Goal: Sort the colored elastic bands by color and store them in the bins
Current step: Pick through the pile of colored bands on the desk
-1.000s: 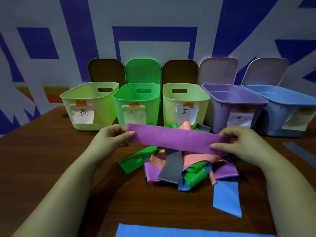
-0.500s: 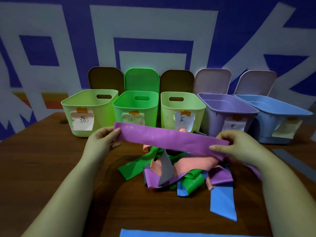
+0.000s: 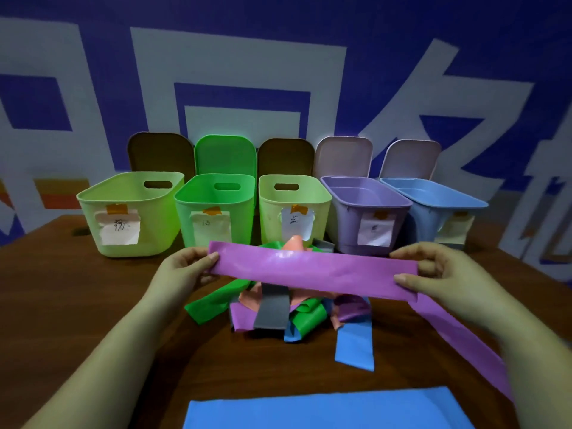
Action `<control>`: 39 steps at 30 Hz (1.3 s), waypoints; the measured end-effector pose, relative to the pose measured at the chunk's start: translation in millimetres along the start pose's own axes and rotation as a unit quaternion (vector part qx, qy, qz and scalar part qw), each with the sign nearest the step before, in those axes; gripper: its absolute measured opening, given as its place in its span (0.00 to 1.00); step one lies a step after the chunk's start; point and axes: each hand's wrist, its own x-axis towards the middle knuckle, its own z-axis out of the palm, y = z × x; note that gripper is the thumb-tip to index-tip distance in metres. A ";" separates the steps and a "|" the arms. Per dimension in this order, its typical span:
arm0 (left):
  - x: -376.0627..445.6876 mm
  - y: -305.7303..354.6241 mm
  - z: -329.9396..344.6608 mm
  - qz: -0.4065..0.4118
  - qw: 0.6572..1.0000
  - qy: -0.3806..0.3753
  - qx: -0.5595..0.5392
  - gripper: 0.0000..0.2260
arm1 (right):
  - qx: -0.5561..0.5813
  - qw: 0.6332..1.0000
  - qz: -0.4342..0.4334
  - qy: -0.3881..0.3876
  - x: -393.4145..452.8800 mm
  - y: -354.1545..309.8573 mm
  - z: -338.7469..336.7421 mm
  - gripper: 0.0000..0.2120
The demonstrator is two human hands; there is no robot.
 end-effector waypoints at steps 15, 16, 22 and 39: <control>-7.7 35.6 113.9 -0.006 0.965 -0.139 0.222 0.04 | 0.216 0.963 0.036 0.158 -97.9 78.9 -40.1 0.28; -4.9 37.5 123.5 0.003 0.961 -0.140 0.239 0.05 | 0.188 0.969 0.023 0.161 -101.9 81.8 -43.2 0.14; 19.3 33.1 181.0 0.079 0.916 -0.156 0.361 0.07 | 0.083 0.981 0.007 0.177 -120.4 99.8 -54.8 0.10; 76.3 -36.2 315.0 0.197 0.751 -0.211 0.594 0.09 | -0.110 0.975 0.078 0.175 -112.3 149.9 -61.2 0.05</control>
